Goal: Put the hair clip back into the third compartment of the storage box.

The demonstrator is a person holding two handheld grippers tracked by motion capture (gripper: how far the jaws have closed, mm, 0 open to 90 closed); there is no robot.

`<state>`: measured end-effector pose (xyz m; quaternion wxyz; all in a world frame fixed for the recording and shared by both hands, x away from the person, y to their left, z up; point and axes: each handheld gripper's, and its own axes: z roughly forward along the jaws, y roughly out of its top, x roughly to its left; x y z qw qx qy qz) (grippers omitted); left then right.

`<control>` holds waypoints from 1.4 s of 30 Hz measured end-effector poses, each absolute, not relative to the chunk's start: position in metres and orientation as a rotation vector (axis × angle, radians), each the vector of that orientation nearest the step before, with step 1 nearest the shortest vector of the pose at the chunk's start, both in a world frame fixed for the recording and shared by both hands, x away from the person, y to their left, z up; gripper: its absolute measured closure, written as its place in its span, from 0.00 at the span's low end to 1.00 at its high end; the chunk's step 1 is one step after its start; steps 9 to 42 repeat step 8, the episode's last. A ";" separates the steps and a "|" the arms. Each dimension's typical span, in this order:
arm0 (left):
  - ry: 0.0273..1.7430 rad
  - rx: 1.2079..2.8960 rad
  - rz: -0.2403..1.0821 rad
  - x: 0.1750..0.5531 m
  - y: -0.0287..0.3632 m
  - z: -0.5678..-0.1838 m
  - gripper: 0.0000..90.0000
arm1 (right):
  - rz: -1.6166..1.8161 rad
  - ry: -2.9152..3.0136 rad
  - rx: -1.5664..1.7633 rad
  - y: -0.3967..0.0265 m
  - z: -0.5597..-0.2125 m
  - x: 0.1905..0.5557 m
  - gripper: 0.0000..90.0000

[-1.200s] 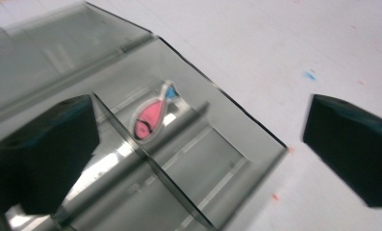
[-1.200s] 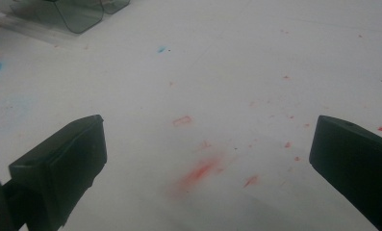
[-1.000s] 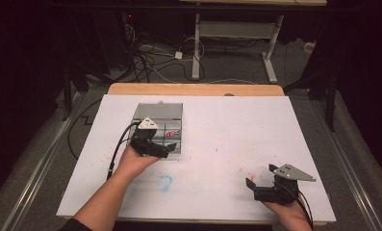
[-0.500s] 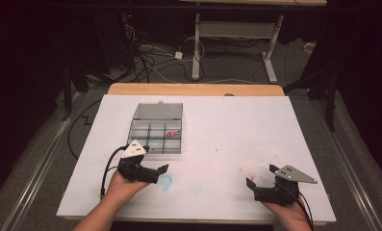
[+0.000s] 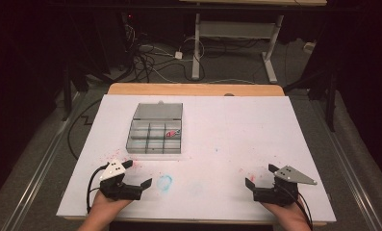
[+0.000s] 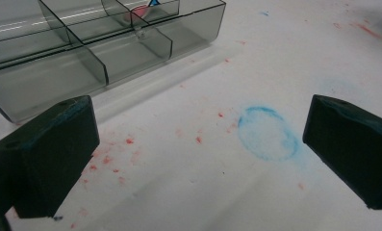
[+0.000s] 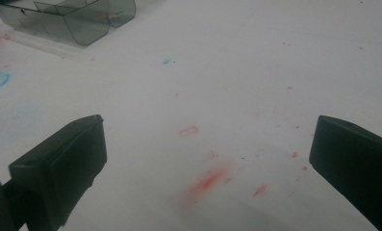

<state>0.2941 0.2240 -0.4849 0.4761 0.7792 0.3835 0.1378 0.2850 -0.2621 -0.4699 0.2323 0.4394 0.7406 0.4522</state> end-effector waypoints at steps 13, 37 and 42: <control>0.921 1.941 0.327 0.295 0.221 -0.486 0.00 | 1.234 2.038 1.208 -0.261 -0.470 0.286 0.00; 0.921 1.941 0.327 0.295 0.221 -0.486 0.00 | 1.234 2.038 1.208 -0.261 -0.470 0.286 0.00; 0.921 1.941 0.327 0.295 0.221 -0.486 0.00 | 1.234 2.038 1.208 -0.261 -0.470 0.286 0.00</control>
